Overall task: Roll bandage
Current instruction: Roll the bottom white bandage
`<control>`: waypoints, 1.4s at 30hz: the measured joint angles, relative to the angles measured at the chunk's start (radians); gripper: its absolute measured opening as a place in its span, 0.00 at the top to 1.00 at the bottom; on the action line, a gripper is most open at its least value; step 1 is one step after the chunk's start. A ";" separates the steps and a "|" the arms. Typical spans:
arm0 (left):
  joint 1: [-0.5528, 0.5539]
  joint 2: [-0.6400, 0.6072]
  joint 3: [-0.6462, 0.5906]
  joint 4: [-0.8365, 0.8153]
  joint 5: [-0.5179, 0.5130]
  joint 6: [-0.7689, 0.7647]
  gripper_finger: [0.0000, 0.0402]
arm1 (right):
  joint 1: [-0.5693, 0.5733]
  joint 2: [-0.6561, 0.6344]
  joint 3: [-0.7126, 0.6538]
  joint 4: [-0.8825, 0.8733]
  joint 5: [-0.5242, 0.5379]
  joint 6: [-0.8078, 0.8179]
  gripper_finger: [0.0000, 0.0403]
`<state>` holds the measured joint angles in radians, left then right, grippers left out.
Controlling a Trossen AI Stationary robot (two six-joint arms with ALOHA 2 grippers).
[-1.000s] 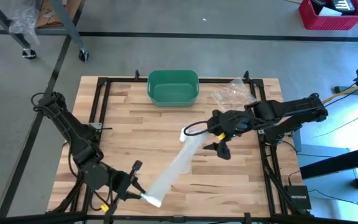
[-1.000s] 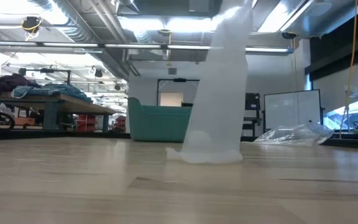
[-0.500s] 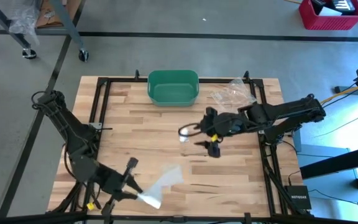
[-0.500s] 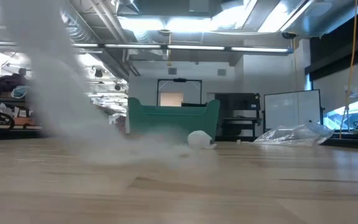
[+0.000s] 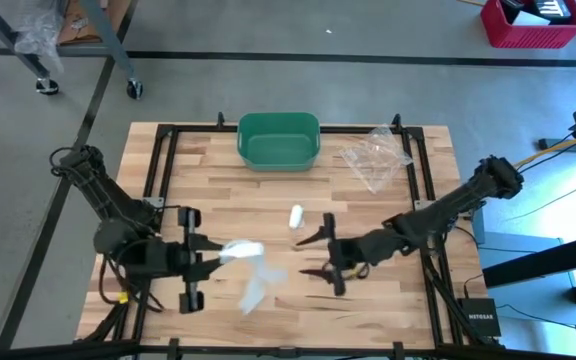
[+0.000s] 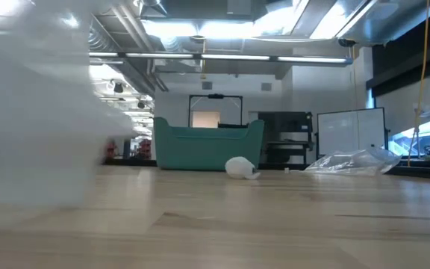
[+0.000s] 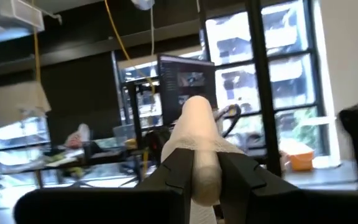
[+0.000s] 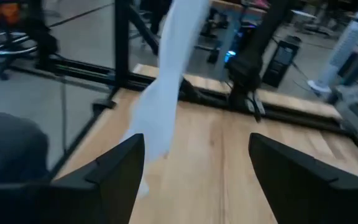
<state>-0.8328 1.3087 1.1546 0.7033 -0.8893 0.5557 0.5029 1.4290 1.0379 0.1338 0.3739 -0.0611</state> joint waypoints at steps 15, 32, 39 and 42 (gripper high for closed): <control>0.063 0.000 0.002 -0.007 -0.017 0.002 0.89 | 0.015 0.136 -0.073 0.223 -0.007 0.136 0.28; 0.097 0.000 0.003 -0.002 -0.016 0.005 0.89 | -0.080 0.454 0.007 0.501 0.016 0.082 0.43; 0.087 -0.008 0.003 -0.005 -0.016 0.002 0.89 | -0.066 0.454 0.097 0.255 0.033 0.042 0.85; 0.062 -0.040 0.003 -0.003 -0.016 0.004 0.89 | -0.031 0.414 0.099 0.139 0.054 0.030 0.97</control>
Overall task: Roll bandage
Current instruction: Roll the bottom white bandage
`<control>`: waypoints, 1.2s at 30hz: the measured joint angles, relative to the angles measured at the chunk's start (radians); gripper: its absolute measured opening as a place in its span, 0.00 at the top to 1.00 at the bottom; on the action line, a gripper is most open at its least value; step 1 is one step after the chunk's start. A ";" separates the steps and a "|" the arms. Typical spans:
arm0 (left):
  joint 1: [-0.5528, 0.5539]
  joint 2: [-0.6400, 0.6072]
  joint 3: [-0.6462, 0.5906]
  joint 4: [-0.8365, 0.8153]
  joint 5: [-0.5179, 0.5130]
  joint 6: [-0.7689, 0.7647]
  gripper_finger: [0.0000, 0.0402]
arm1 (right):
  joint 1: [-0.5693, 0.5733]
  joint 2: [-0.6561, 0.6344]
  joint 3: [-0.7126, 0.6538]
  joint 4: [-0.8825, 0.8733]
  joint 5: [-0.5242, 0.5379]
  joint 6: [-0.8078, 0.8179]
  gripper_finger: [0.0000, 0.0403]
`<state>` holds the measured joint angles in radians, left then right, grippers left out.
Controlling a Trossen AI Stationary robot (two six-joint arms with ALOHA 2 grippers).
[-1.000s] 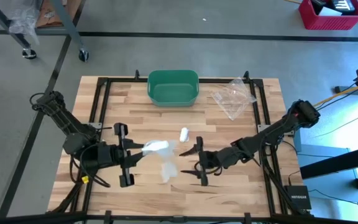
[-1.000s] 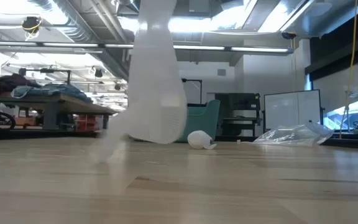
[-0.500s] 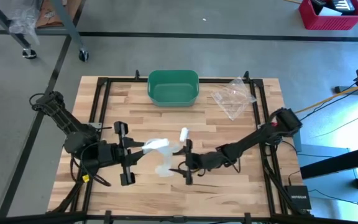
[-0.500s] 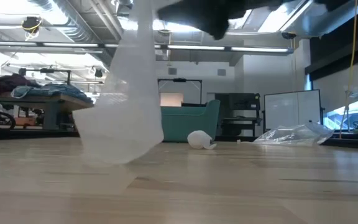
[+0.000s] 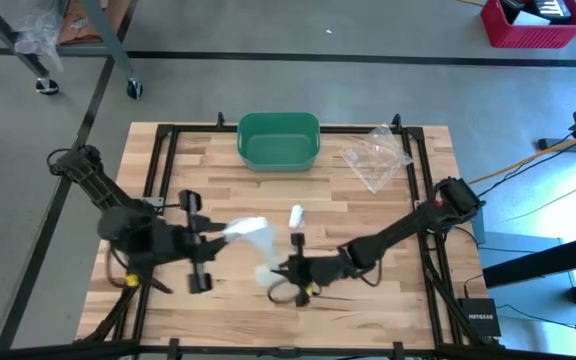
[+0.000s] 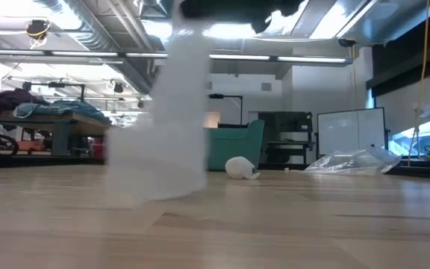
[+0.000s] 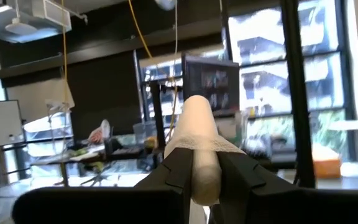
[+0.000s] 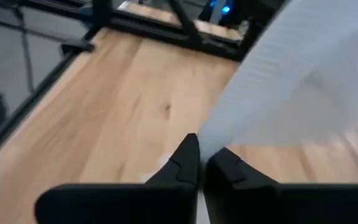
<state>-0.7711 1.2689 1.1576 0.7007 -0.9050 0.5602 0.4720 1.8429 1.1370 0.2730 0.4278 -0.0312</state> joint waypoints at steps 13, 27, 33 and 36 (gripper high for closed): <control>-0.091 -0.136 0.000 -0.011 0.000 0.042 0.89 | 0.052 -0.030 -0.001 -0.189 0.075 0.114 0.95; -0.100 -0.132 0.000 -0.251 0.127 -0.140 0.89 | 0.060 -0.195 0.322 -0.928 -0.076 0.241 0.35; -0.078 -0.130 0.000 -0.245 0.211 -0.135 0.89 | 0.074 -0.271 0.234 -0.725 0.039 0.107 0.30; -0.041 -0.118 0.000 -0.238 0.260 -0.149 0.89 | 0.055 -0.281 0.120 -0.487 0.055 0.013 0.32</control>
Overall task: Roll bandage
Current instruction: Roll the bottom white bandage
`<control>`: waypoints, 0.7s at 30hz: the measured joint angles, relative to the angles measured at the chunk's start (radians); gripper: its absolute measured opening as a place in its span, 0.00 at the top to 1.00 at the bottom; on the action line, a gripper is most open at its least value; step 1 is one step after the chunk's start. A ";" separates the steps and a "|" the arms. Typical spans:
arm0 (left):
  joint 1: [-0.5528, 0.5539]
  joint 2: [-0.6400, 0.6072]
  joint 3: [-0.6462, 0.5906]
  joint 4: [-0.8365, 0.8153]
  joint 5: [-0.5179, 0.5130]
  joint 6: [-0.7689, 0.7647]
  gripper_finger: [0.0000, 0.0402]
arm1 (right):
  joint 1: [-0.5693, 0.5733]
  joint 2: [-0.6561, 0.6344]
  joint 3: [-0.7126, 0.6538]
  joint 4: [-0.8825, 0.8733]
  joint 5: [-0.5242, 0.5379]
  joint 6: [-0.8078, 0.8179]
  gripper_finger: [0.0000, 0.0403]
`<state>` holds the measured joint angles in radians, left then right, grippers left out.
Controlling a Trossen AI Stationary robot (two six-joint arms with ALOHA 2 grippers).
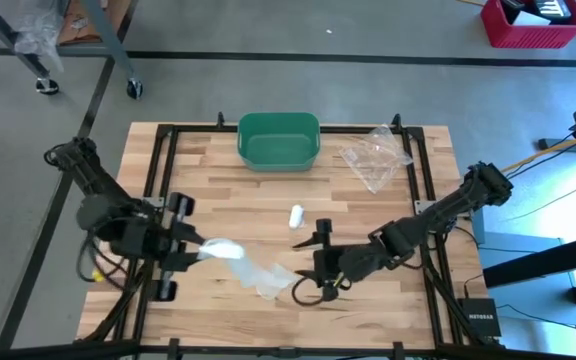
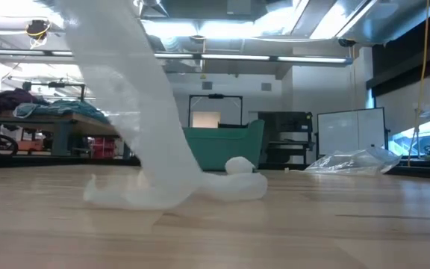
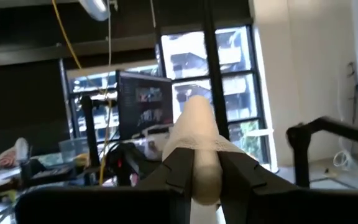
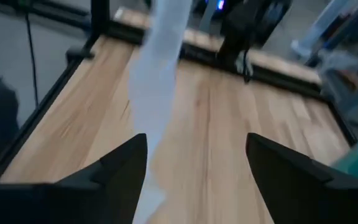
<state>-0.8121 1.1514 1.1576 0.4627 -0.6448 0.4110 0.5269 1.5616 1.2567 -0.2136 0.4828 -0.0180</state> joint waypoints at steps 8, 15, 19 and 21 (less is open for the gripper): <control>0.098 0.038 0.012 -0.026 -0.129 -0.067 0.89 | -0.100 0.001 -0.345 0.726 -0.131 -0.031 0.36; 0.108 0.138 0.336 -0.556 -0.202 -0.171 0.89 | -0.115 0.001 -0.407 0.863 -0.165 -0.001 0.37; 0.130 0.216 0.492 -0.721 -0.231 -0.186 0.89 | -0.115 0.001 -0.406 0.854 -0.219 0.101 0.37; 0.140 0.239 0.542 -0.714 -0.242 -0.138 0.89 | -0.115 0.001 -0.403 0.843 -0.272 0.126 0.37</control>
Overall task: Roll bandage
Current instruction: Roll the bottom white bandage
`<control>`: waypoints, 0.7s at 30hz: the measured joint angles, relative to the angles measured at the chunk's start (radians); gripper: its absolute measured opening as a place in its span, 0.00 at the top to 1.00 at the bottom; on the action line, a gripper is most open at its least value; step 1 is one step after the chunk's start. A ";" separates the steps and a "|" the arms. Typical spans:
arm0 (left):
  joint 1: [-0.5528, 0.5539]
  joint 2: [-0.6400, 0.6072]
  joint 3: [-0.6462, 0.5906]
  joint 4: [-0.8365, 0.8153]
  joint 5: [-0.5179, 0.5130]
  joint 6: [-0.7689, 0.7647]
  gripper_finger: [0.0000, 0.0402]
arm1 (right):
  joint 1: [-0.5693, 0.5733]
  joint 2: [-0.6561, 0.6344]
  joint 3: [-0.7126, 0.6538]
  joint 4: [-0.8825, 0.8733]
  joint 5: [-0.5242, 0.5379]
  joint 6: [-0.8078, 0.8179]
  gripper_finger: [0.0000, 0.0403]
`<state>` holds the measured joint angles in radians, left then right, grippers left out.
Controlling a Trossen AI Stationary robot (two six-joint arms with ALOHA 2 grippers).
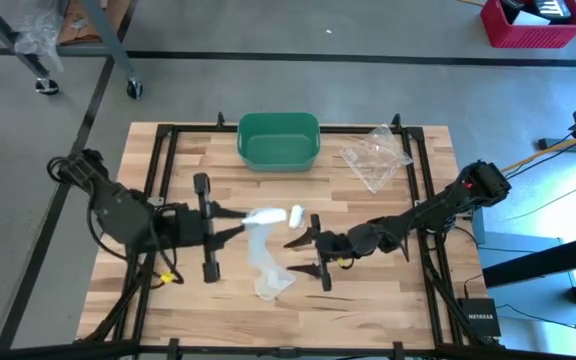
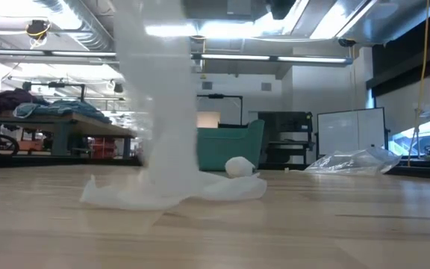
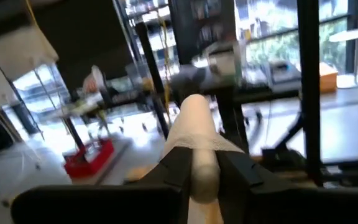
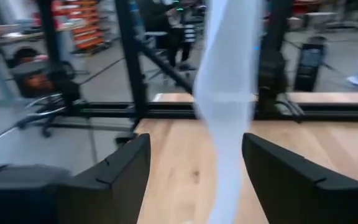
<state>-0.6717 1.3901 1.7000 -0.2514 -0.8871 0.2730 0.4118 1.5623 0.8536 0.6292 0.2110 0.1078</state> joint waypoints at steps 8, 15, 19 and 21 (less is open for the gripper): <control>0.000 0.027 0.136 0.152 0.024 0.199 0.89 | 0.000 -0.066 0.083 -0.043 0.091 -0.132 0.37; 0.001 0.021 0.202 0.282 0.028 0.317 0.89 | 0.019 -0.074 0.169 -0.250 0.116 -0.129 0.37; 0.009 0.021 0.209 0.346 0.030 0.361 0.89 | 0.051 -0.072 0.201 -0.270 0.110 -0.115 0.37; 0.010 0.022 0.208 0.349 0.030 0.370 0.89 | 0.060 -0.058 0.205 -0.267 0.091 -0.115 0.37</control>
<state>-0.6615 1.4124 1.9081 0.0977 -0.8572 0.6434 0.4714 1.5043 1.0584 0.3618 0.3021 -0.0074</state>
